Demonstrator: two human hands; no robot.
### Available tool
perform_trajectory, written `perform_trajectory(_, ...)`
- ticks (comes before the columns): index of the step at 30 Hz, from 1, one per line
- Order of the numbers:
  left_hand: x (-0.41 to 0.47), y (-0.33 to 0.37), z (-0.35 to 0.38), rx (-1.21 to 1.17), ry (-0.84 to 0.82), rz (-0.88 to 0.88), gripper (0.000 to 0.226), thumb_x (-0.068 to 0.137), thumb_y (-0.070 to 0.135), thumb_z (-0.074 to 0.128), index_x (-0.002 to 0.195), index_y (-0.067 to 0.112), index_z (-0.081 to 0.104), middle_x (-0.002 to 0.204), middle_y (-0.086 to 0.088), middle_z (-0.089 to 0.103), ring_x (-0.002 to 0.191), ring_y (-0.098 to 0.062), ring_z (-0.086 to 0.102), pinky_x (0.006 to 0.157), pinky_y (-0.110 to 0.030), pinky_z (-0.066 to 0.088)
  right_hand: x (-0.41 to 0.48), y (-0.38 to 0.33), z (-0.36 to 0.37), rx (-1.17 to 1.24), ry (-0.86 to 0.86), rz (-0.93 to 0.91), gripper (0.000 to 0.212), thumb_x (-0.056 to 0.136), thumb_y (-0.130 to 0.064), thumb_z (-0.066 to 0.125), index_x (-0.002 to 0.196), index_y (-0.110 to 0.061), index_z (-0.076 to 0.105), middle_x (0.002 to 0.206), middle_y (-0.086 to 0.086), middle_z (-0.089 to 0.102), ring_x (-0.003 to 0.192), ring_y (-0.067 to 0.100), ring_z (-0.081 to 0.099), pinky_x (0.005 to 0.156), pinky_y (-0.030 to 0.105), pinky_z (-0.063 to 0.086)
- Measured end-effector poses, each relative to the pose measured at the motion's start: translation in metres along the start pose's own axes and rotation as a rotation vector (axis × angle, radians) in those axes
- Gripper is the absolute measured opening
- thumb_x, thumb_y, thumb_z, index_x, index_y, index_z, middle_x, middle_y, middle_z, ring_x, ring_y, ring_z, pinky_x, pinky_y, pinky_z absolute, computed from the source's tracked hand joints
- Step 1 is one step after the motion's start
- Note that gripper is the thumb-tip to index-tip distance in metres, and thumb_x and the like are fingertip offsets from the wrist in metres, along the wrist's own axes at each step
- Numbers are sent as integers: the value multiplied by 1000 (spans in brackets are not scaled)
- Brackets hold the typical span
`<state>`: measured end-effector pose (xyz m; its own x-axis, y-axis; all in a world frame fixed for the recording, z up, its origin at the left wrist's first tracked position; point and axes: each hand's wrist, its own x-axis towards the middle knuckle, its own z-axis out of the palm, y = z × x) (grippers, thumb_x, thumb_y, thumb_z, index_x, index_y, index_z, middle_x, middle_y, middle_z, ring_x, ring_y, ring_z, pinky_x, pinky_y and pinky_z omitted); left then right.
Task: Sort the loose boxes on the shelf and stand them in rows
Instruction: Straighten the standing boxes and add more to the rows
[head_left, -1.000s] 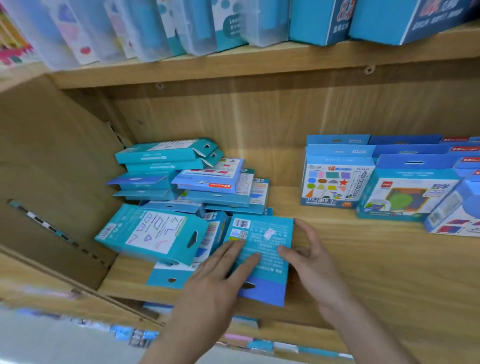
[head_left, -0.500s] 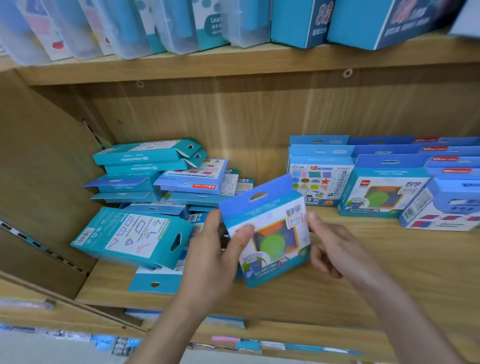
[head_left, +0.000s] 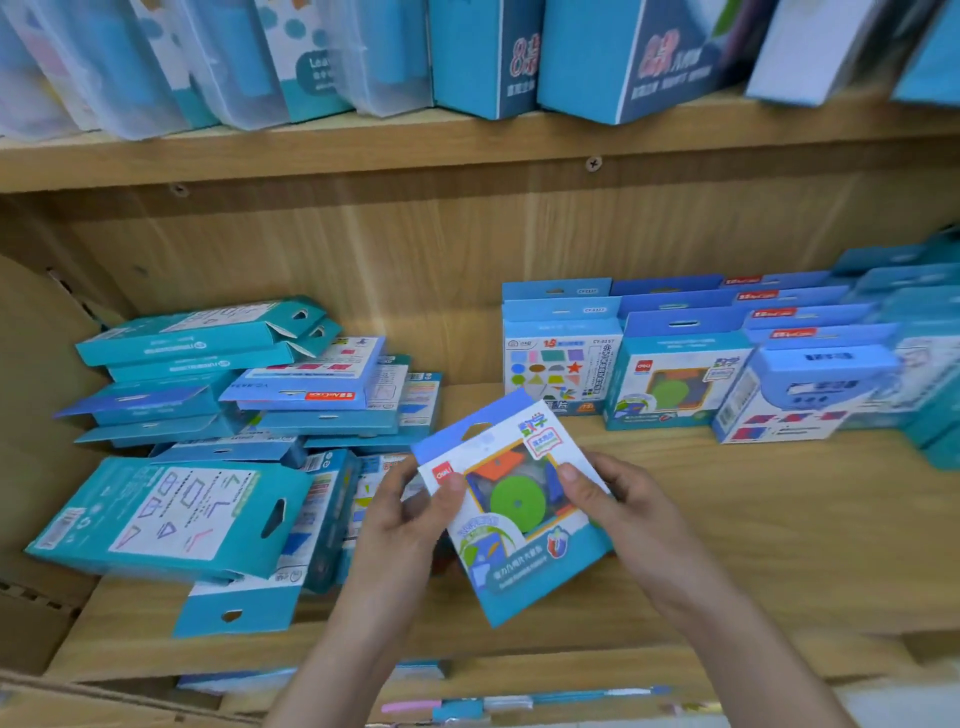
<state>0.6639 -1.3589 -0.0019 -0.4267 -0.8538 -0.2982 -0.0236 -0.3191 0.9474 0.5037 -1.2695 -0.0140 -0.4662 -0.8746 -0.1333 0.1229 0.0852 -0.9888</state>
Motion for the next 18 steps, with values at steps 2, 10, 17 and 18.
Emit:
perform_trajectory(2, -6, -4, 8, 35, -119, -37, 45, 72, 27, 71, 114, 20, 58, 93, -6, 75, 85, -22, 72, 79, -36, 53, -4, 0, -7, 40, 43, -10, 35, 76, -36, 59, 99, -11, 69, 88, 7, 74, 75, 15, 66, 63, 21, 51)
perform_trajectory(10, -1, -24, 55, 358, -285, 87, 43, 77, 11, 76, 112, 26, 57, 94, 15, 73, 88, -5, 69, 77, -32, 57, -32, -1, -66, -76, 126, -163, 26, 90, -12, 58, 115, -10, 63, 102, -2, 73, 88, 7, 67, 72, 17, 49)
perform_trajectory(17, 31, -28, 115, 625, -248, 386, 52, 76, 9, 76, 103, 43, 47, 98, 32, 65, 101, -2, 63, 87, -32, 51, -40, -4, -122, -247, 262, -241, 36, 90, -11, 59, 123, -26, 57, 107, -14, 70, 101, 2, 63, 76, 13, 49)
perform_trajectory(18, 37, -27, 120, 659, -218, 412, 52, 77, 10, 76, 105, 42, 46, 101, 30, 64, 102, -6, 63, 85, -31, 51, -39, -3, -131, -289, 308, -235, 41, 90, -9, 60, 124, -31, 55, 109, -16, 69, 103, 1, 60, 78, 14, 49)
